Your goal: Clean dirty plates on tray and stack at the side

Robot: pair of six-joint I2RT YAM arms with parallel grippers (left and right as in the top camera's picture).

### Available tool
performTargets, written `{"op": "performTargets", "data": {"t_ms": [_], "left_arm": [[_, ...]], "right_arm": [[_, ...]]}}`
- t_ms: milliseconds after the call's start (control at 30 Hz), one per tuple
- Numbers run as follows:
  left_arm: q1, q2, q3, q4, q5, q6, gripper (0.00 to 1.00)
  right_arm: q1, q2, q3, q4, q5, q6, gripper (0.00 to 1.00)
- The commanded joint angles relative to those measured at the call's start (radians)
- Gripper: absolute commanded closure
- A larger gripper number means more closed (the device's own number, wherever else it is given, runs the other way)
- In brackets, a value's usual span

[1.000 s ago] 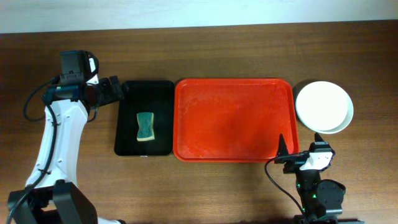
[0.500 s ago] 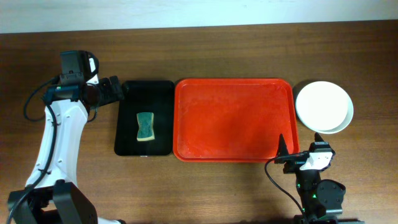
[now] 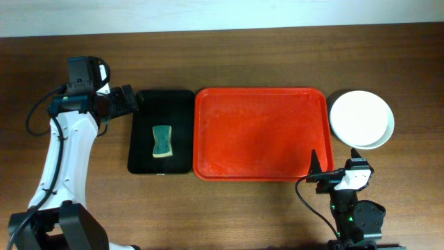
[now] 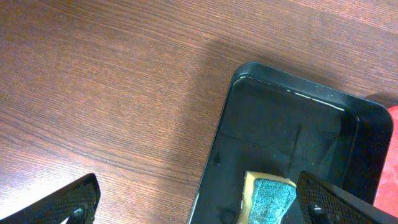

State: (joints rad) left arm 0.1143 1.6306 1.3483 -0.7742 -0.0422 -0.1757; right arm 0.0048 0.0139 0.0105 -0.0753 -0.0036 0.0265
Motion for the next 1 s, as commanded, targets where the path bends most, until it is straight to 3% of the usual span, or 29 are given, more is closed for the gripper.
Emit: {"op": "performTargets", "data": {"t_ms": [0, 533, 967], "left_arm": [[0.0, -0.083, 0.01, 0.002, -0.007, 0.002, 0.01], [-0.126, -0.809, 0.01, -0.007, -0.017, 0.016, 0.01], [-0.127, -1.373, 0.004, -0.125, -0.072, 0.017, 0.01]], "right_arm": [[0.007, -0.01, -0.005, -0.007, 0.016, 0.008, 0.02], [0.007, -0.01, -0.005, -0.007, 0.016, 0.008, 0.02], [0.007, -0.01, -0.005, -0.007, 0.016, 0.008, 0.02]]}}
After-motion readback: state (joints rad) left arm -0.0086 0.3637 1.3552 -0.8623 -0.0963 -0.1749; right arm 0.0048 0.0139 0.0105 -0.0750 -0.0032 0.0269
